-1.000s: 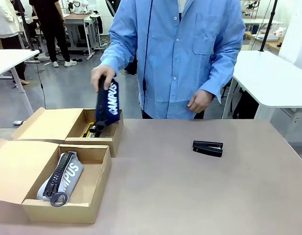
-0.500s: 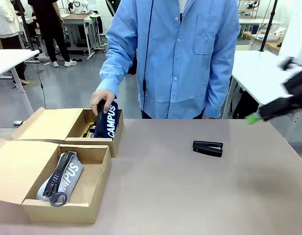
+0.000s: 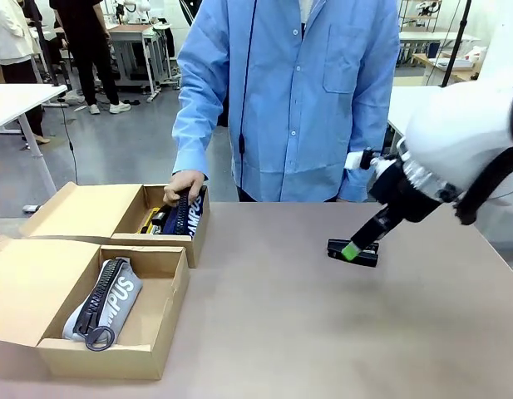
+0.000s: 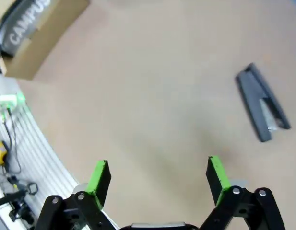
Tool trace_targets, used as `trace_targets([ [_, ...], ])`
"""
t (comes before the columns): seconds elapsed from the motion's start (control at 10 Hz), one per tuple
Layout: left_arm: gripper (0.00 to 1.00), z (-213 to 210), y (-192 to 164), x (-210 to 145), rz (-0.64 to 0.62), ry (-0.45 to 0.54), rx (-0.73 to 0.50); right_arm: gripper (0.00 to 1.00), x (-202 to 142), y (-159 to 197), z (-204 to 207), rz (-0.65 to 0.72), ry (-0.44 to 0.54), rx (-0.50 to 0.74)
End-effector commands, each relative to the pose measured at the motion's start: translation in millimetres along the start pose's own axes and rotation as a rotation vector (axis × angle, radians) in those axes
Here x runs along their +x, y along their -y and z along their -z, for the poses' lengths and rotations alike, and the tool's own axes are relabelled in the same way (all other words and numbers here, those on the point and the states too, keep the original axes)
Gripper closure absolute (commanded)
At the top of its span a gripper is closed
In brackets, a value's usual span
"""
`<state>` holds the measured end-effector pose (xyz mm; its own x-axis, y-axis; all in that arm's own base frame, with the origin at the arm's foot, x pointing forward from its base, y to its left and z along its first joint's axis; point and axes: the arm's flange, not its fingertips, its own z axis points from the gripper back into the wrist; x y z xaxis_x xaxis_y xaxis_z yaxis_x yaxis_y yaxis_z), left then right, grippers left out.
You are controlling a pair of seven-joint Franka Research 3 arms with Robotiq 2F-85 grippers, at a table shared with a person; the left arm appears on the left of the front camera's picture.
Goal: Place items inside the box.
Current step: Pick up a Pencil pouch or Stapler and place it inside the Mailer Box closest to the robot.
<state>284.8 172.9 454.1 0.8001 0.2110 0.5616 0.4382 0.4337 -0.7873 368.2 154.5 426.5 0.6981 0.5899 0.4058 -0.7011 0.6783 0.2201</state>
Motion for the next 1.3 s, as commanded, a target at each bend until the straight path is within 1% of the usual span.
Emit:
trace_targets([
  [0.0,0.0,1,1,-1,0.02,0.02,-0.019,0.0,1,-5,17,-0.01,-0.035,0.015],
  [0.1,0.0,1,1,-1,0.02,0.02,-0.019,0.0,4,-3,27,-0.193,-0.176,-0.039],
  [0.2,0.0,1,1,-1,0.02,0.02,-0.019,0.0,18,14,40,-0.305,-0.241,-0.072],
  [0.3,0.0,1,1,-1,0.02,0.02,-0.019,0.0,32,34,47,-0.406,-0.243,-0.088],
  [0.4,0.0,1,1,-1,0.02,0.02,-0.019,0.0,44,49,51,-0.445,-0.264,-0.118],
  [0.5,0.0,1,1,-1,0.02,0.02,-0.019,0.0,53,58,57,-0.5,-0.273,-0.105],
  [0.6,0.0,1,1,-1,0.02,0.02,-0.019,0.0,65,70,67,-0.526,-0.281,-0.086],
  [0.8,0.0,1,1,-1,0.02,0.02,-0.019,0.0,78,97,82,-0.563,-0.274,-0.037],
  [0.9,0.0,1,1,-1,0.02,0.02,-0.019,0.0,77,105,93,-0.593,-0.299,-0.013],
  [1.0,0.0,1,1,-1,0.02,0.02,-0.019,0.0,75,112,104,-0.599,-0.315,-0.022],
  [1.2,0.0,1,1,-1,0.02,0.02,-0.019,0.0,65,121,123,-0.658,-0.313,-0.05],
])
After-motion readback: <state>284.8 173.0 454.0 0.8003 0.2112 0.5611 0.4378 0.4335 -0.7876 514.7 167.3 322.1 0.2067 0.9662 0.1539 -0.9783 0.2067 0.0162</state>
